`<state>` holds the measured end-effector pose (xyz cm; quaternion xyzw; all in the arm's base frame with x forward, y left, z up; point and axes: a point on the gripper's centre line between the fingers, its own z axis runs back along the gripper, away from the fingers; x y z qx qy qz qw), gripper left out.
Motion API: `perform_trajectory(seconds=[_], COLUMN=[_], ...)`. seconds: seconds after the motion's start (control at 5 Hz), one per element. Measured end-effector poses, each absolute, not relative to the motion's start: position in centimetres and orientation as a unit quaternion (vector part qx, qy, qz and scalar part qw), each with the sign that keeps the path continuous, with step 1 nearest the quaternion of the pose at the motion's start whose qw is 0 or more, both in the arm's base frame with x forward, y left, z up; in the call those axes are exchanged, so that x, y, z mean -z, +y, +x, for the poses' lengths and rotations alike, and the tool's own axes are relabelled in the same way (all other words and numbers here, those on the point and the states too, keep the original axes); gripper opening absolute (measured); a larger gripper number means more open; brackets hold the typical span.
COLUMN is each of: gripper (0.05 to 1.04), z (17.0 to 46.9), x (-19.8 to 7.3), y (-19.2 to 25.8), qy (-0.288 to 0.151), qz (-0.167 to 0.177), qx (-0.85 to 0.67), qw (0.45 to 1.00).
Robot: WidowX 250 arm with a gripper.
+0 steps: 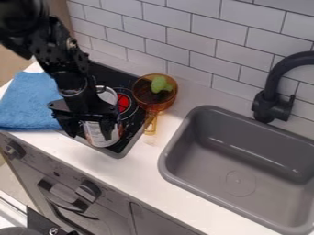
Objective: Move the food container to the top center of the burner
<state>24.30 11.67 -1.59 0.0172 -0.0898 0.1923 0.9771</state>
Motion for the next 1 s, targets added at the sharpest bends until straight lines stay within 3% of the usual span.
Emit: perform_trajectory(seconds=[1.0], gripper=[0.997], z=[29.2], x=[1.5], y=[16.1], qy=[-0.121], qz=[0.047], qx=[-0.211], qw=[0.969])
